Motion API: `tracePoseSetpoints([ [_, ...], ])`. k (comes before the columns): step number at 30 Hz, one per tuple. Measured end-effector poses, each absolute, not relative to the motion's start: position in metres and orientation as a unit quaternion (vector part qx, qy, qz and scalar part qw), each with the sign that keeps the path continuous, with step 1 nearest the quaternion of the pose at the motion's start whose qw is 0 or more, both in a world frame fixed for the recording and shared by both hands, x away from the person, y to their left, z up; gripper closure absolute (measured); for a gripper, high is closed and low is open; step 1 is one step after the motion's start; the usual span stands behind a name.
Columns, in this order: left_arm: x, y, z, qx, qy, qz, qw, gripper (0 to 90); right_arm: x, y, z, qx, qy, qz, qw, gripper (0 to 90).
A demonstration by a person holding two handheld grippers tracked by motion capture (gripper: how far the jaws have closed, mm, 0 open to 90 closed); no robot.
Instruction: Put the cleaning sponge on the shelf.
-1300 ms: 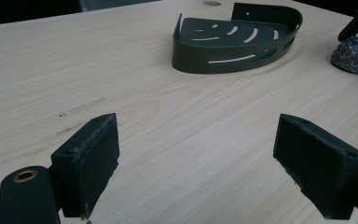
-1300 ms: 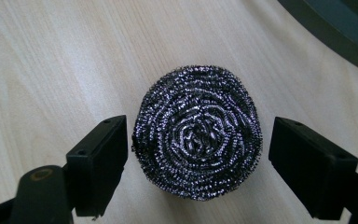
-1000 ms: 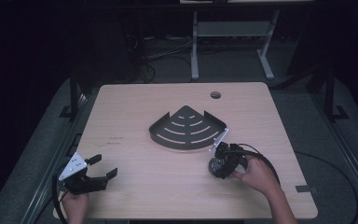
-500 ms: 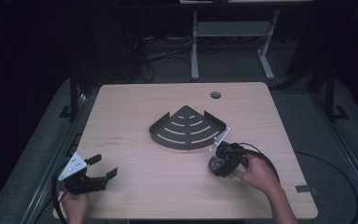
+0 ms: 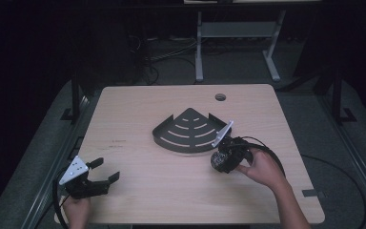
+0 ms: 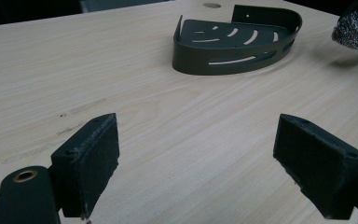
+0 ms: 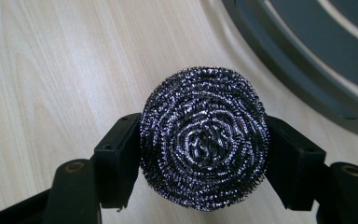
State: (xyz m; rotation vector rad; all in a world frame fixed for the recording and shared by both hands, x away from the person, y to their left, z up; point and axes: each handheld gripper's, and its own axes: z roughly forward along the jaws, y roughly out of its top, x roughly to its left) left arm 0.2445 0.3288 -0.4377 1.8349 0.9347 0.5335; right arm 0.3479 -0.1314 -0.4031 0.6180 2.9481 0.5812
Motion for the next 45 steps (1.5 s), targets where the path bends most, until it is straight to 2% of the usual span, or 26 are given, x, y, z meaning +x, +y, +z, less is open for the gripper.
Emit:
tracePoseSetpoints([
  [45,0.246,0.330,-0.438,0.752,0.385,0.219,0.488,13.7,0.404,-0.109,-0.364,0.195,0.963,0.182,0.039,32.7],
])
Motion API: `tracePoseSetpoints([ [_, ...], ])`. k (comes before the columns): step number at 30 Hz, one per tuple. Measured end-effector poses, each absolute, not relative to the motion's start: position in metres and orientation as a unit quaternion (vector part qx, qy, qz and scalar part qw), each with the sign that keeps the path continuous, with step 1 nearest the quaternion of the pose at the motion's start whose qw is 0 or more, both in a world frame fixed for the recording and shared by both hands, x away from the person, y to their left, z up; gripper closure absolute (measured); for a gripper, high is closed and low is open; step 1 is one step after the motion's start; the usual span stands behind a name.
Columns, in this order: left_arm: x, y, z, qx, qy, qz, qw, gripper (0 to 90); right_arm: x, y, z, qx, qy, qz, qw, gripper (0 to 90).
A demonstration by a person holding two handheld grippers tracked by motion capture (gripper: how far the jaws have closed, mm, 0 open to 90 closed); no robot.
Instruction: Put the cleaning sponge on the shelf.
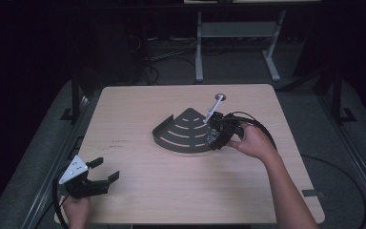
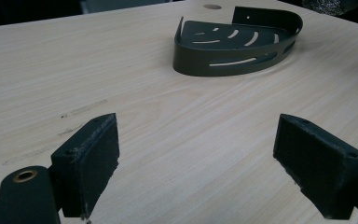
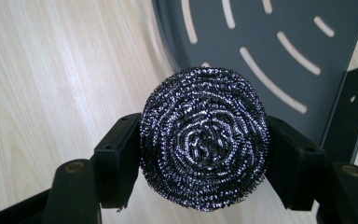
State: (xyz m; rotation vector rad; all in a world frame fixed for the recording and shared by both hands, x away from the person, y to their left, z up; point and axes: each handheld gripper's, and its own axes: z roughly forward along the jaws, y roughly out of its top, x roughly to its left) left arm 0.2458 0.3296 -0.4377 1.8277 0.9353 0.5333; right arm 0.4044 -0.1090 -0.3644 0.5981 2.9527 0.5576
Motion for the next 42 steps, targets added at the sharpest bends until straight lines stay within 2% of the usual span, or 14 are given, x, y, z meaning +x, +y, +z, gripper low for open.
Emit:
tracePoseSetpoints([
  [22,0.247,0.329,-0.438,0.752,0.385,0.218,0.489,13.7,0.449,-0.095,-0.368,0.212,0.959,0.184,0.028,32.6],
  [42,0.248,0.332,-0.439,0.749,0.389,0.218,0.490,13.7,0.471,-0.082,-0.396,0.221,0.963,0.155,0.019,32.6],
])
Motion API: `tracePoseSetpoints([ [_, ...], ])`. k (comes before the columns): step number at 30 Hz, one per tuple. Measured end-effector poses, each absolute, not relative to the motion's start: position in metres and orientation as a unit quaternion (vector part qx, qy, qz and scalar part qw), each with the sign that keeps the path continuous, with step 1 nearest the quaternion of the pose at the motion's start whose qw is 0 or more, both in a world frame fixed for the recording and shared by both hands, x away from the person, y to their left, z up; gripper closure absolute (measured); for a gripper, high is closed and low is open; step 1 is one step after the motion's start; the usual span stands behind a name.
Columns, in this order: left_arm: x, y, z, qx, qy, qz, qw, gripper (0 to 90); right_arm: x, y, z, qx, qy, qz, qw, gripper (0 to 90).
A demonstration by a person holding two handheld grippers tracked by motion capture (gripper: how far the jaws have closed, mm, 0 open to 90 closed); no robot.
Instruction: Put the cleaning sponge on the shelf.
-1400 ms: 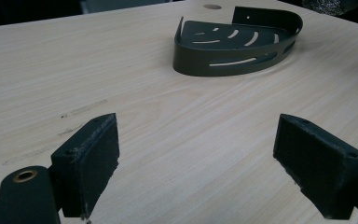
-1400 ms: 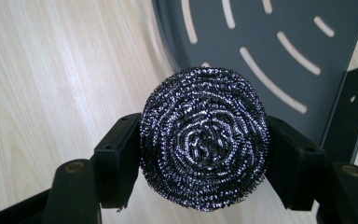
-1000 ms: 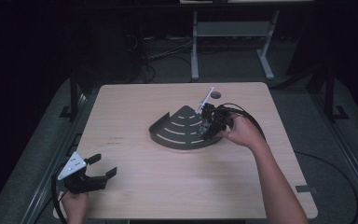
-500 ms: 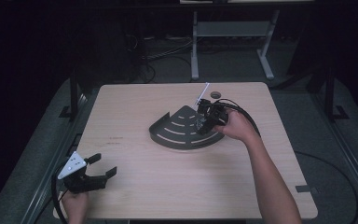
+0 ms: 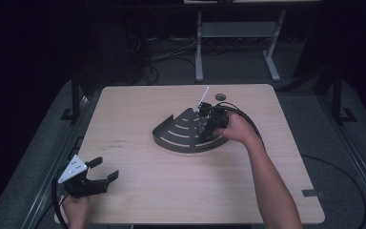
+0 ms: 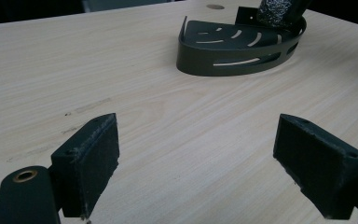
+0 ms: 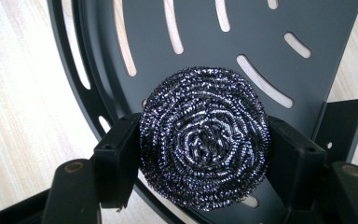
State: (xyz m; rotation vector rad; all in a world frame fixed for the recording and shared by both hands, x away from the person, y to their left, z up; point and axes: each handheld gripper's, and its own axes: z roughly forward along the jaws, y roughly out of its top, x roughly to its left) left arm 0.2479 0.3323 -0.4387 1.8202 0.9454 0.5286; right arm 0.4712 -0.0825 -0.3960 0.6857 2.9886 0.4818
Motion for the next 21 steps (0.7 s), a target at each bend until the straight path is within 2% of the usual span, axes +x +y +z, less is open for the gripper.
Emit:
tracePoseSetpoints([
  [21,0.249,0.332,-0.439,0.752,0.386,0.217,0.489,13.7,0.479,-0.079,-0.410,0.231,0.962,0.143,0.013,32.4],
])
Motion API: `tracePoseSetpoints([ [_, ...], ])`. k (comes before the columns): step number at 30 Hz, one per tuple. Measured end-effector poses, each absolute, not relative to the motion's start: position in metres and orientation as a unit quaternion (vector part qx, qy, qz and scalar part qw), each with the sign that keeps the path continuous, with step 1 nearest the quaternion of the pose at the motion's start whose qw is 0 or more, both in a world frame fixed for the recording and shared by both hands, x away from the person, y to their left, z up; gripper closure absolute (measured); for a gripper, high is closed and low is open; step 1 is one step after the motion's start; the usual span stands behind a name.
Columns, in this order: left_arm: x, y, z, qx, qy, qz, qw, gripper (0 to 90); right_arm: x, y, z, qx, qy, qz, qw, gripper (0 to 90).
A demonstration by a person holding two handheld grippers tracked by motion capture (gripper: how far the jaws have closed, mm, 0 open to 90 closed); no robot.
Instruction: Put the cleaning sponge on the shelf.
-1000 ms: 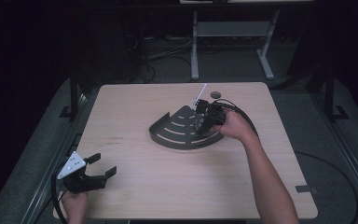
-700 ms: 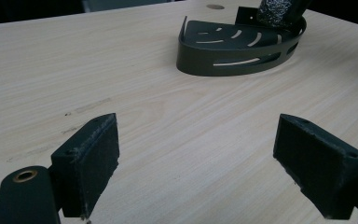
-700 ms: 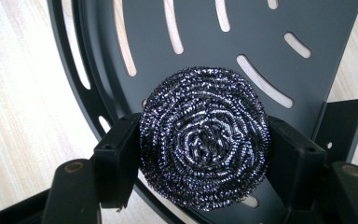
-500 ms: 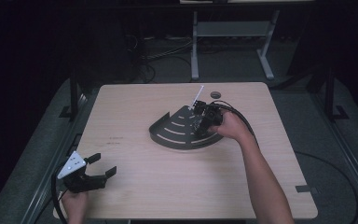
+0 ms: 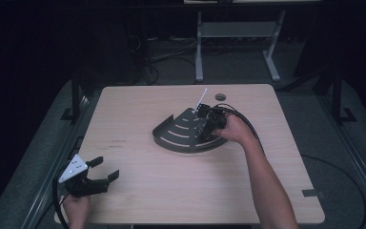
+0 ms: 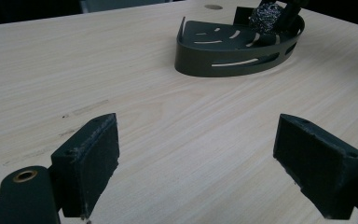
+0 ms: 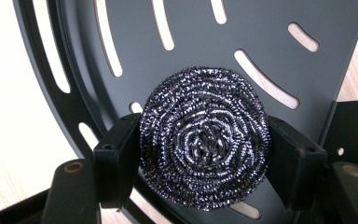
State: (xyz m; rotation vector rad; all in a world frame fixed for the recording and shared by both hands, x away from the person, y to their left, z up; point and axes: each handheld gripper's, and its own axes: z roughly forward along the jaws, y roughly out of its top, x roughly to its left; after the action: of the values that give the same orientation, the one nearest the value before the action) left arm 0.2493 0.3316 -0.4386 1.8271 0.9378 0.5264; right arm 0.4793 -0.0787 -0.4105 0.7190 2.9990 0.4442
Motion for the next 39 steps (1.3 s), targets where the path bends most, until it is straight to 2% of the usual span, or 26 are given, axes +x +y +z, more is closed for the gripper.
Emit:
tracePoseSetpoints([
  [39,0.249,0.332,-0.438,0.751,0.387,0.216,0.490,13.7,0.485,-0.077,-0.431,0.244,0.961,0.130,0.007,31.5],
])
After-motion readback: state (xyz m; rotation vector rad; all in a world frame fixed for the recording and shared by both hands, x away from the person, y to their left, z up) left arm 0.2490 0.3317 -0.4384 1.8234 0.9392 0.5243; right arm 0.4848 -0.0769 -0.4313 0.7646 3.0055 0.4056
